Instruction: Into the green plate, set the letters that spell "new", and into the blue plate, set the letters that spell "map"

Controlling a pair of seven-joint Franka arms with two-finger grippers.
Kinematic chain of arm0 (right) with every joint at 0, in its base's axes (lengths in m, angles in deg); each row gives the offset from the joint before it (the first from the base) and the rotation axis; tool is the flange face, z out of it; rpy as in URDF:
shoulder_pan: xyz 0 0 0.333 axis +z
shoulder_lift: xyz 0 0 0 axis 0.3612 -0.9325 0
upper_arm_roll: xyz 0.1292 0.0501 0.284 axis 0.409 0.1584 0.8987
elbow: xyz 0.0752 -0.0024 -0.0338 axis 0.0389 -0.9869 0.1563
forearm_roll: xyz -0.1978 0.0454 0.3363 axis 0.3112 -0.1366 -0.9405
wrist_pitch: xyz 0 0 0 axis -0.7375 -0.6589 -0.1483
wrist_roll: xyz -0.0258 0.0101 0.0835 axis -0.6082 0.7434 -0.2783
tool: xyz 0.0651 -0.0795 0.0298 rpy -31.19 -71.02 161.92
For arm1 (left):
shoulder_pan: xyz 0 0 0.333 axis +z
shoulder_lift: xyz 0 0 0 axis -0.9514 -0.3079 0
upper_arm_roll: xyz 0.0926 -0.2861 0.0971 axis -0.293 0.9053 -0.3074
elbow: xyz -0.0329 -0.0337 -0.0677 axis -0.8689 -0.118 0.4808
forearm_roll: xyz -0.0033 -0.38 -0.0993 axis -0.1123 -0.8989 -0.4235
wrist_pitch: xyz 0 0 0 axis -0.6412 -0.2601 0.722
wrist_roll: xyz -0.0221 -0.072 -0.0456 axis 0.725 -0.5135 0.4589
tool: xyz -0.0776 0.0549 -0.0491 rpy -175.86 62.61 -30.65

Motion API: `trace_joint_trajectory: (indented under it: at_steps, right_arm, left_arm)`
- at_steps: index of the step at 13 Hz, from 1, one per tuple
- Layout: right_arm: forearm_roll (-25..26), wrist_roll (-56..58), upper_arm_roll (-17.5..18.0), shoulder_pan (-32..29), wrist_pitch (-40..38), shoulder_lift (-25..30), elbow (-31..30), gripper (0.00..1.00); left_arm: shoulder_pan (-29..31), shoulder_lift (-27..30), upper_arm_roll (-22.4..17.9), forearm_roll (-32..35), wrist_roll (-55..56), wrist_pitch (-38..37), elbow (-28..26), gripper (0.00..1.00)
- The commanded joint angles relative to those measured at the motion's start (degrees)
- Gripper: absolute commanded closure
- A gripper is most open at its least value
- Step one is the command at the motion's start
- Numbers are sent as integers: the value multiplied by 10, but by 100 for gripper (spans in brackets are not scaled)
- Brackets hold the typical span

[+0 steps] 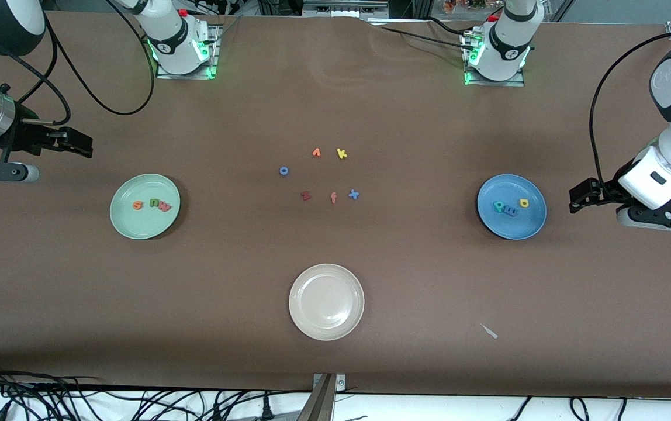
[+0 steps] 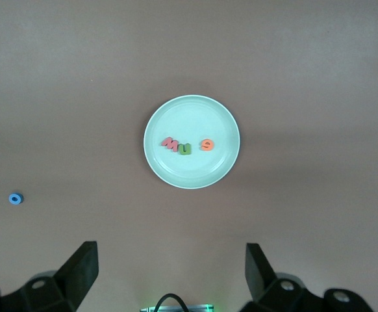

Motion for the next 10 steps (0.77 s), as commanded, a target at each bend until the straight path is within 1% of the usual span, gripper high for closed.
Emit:
trace_joint_trajectory:
  at_steps: [1,10]
  right_arm:
    - [-8,-5,0,1,-7,3,3,0]
    - [-9,3,-3,0,-8,2,4,0]
  left_arm:
    - [2,10,-2,-16,-21,4,-8,0]
    - [2,9,-2,-20,-20,3,-6,0]
